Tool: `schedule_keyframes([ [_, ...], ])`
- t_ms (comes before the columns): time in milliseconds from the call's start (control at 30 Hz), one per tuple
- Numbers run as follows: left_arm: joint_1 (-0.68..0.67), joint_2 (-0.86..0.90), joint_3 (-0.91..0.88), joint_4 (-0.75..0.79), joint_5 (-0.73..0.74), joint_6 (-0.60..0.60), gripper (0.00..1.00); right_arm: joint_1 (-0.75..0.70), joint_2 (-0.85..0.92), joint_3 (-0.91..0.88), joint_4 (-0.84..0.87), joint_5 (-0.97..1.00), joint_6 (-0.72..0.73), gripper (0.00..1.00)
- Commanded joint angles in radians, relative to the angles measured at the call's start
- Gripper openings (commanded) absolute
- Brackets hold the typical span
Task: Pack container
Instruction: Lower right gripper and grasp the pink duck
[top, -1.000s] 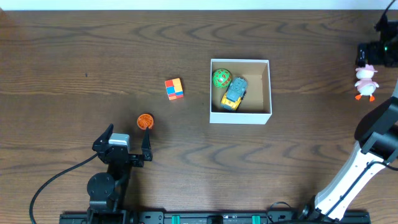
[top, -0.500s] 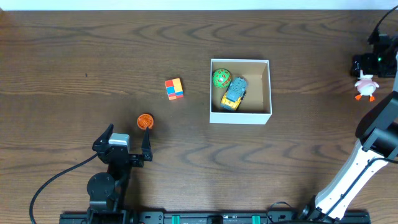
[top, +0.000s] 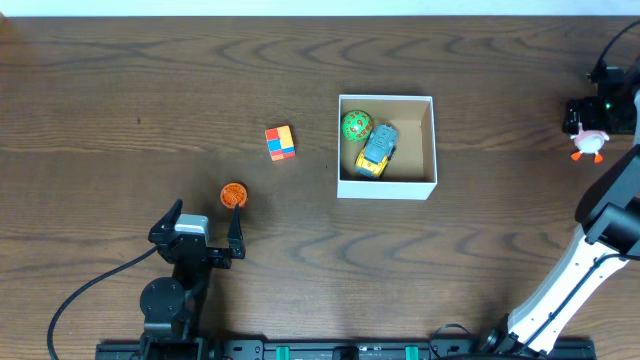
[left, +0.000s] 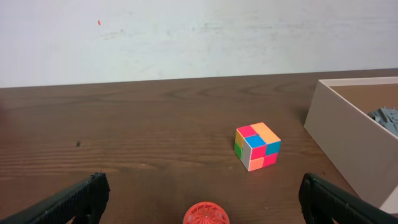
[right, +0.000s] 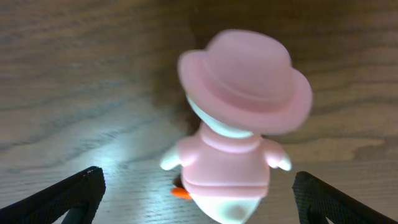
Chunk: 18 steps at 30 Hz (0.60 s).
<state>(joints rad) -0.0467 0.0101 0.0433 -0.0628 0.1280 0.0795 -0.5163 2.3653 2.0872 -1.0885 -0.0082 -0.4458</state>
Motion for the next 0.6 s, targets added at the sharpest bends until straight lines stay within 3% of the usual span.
schedule_keyframes([
  [0, 0.004, -0.006, -0.031, -0.013, 0.011, 0.01, 0.98, -0.029, 0.009, -0.026, 0.008, 0.003, 0.001, 0.99],
  [433, 0.004, -0.006, -0.031, -0.013, 0.011, 0.01, 0.98, -0.045, 0.009, -0.111, 0.079, -0.008, 0.003, 0.99],
  [567, 0.004, -0.006, -0.03, -0.013, 0.011, 0.01, 0.98, -0.045, 0.009, -0.111, 0.087, -0.008, 0.003, 0.94],
])
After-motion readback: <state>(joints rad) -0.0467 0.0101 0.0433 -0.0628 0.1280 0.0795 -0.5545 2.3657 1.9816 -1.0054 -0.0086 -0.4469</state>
